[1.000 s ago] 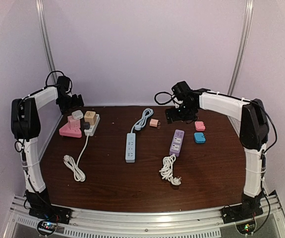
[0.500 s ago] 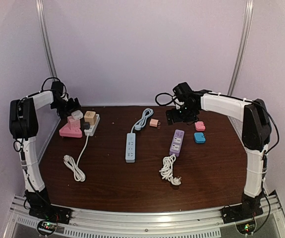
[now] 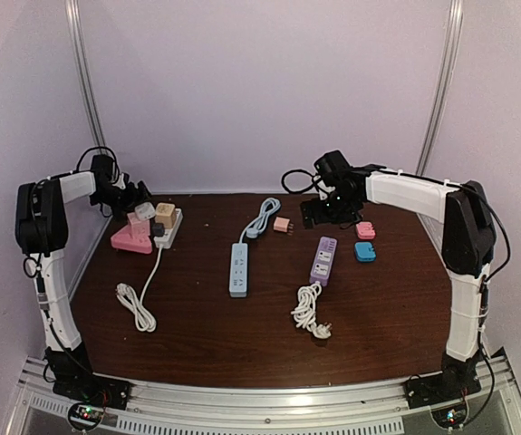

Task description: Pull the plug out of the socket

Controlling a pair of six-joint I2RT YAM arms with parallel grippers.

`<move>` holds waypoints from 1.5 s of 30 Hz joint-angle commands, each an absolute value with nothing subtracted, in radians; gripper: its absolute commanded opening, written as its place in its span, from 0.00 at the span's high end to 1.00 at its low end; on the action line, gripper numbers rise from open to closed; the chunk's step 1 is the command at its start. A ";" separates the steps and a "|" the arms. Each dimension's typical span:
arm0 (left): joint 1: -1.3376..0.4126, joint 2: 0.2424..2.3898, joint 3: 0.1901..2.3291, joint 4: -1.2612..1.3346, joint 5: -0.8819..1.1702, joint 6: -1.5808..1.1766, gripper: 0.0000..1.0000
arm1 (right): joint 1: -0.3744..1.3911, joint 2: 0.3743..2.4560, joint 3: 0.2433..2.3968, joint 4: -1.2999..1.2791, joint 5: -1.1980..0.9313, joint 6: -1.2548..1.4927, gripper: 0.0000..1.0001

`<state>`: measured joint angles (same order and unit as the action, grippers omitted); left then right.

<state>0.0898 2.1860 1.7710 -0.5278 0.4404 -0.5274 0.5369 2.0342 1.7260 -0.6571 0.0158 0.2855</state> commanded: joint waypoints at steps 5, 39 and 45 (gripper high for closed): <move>0.083 2.093 1.554 -0.376 0.627 -0.551 0.02 | 0.562 2.037 1.725 -0.632 0.002 0.298 0.00; -0.149 1.486 1.020 -0.366 0.257 -0.622 0.04 | 0.776 2.182 1.786 -0.128 -0.599 0.714 0.02; -0.146 1.409 0.926 -0.424 0.257 -0.586 0.24 | 0.811 2.316 1.886 0.050 -0.718 0.862 0.05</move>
